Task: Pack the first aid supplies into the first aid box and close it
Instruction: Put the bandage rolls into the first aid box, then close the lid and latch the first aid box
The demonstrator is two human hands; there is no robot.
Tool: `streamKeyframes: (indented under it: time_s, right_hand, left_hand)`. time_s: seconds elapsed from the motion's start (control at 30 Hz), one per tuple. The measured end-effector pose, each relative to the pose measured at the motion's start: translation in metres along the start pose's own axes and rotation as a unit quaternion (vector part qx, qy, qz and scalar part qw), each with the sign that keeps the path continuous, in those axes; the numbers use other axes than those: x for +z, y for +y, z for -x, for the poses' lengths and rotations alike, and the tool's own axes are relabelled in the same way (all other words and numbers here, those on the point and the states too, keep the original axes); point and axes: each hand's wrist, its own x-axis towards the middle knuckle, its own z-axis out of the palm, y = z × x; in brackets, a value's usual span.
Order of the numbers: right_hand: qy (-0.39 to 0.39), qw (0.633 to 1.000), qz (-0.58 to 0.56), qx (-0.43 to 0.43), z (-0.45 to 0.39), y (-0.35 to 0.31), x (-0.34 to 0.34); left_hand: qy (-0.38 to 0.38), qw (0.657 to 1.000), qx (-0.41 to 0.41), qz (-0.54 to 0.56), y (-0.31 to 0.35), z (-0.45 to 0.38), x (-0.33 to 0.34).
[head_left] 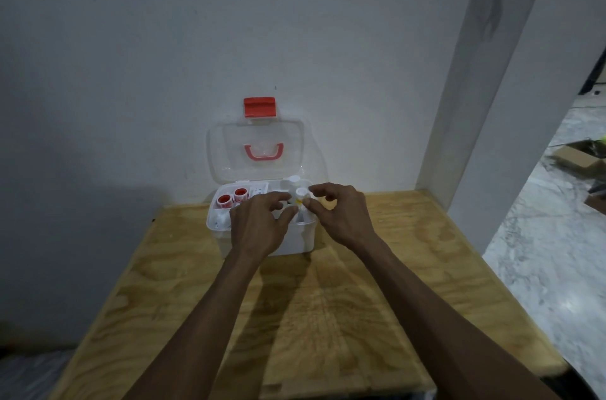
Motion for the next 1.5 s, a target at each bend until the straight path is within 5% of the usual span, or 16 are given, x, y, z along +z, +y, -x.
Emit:
streamKeyframes:
  time_s: [0.47,0.83,1.5]
  right_hand:
    - [0.073,0.996,-0.051,-0.019,-0.089,-0.046,0.004]
    - [0.066,0.996,-0.064,0.018,-0.154,-0.055,0.028]
    - [0.001,0.970,-0.233,0.073,-0.134,-0.063,0.030]
  left_hand:
    - [0.130,0.991,0.031,0.007,-0.002,-0.067,-0.061]
    - [0.104,0.993,-0.035,-0.047,-0.010,-0.151,-0.062]
    - [0.065,0.959,-0.079,0.264,-0.014,-0.129,-0.062]
